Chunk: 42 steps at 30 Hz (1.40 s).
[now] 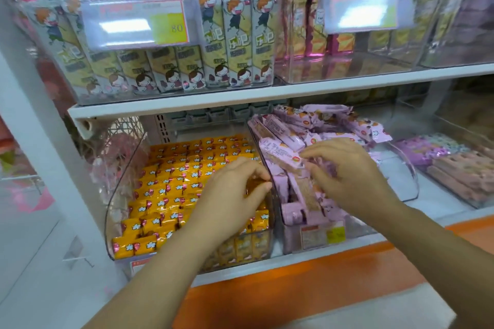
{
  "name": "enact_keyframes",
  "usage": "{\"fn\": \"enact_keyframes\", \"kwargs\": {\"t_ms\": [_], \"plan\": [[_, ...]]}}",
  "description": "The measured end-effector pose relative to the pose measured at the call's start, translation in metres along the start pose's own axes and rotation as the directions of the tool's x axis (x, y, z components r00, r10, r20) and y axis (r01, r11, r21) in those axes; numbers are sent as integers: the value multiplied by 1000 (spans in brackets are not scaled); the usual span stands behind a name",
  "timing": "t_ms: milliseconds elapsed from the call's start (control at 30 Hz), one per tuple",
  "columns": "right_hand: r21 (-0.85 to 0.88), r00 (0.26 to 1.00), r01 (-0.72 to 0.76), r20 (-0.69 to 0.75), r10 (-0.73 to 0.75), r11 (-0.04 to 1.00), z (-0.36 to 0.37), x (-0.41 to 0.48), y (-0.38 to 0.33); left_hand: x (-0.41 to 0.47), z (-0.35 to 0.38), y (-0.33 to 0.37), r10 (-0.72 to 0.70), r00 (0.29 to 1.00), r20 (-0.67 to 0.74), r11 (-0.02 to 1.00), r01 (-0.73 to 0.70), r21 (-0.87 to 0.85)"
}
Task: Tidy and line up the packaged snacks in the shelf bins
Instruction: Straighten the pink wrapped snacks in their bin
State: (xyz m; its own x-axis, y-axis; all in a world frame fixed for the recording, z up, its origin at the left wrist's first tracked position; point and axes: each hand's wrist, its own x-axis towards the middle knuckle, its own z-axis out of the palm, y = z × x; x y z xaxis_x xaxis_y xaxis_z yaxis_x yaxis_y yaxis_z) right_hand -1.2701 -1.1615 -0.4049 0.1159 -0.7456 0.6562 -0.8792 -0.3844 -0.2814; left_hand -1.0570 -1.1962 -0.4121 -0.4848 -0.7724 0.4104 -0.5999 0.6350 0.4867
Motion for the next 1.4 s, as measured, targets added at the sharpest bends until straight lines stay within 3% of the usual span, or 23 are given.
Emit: {"fn": "enact_keyframes", "kwargs": {"t_ms": [167, 333, 433, 567, 667, 800, 867, 967, 1100, 1233, 1400], "plan": [[53, 975, -219, 42, 217, 974, -1, -17, 36, 30, 23, 11, 138, 990, 23, 988, -140, 72], [-90, 985, -172, 6, 173, 981, 5, -22, 42, 54, 37, 14, 166, 979, 116, 962, -187, 198], [-162, 982, -163, 67, 176, 973, 3, -15, 47, 64, 41, 17, 162, 978, 132, 932, -195, 304], [60, 961, -235, 166, 222, 970, 3, -13, 59, 72, 47, 22, 171, 981, 93, 923, -193, 332], [147, 981, -189, 77, 179, 971, 4, -9, 67, 75, 49, 22, 172, 983, 67, 924, -184, 334], [138, 992, -94, -73, 105, 986, -9, 8, 76, 75, 50, 28, 243, 969, -43, 884, -203, 422], [79, 986, -47, -154, 59, 996, -18, 22, 82, 76, 49, 33, 304, 947, -104, 865, -229, 447], [-158, 980, -24, -197, -8, 987, -21, 44, 95, 81, 50, 40, 394, 903, -172, 822, -263, 505], [-364, 998, -43, -59, 23, 930, -15, 64, 107, 104, 57, 41, 337, 928, -157, 802, -196, 564], [-474, 951, 34, 286, 117, 880, -15, 66, 109, 122, 61, 47, 110, 993, -43, 827, -67, 559], [-442, 919, 55, 372, 127, 895, -30, 60, 111, 132, 68, 50, -23, 999, 33, 804, -1, 594]]}}
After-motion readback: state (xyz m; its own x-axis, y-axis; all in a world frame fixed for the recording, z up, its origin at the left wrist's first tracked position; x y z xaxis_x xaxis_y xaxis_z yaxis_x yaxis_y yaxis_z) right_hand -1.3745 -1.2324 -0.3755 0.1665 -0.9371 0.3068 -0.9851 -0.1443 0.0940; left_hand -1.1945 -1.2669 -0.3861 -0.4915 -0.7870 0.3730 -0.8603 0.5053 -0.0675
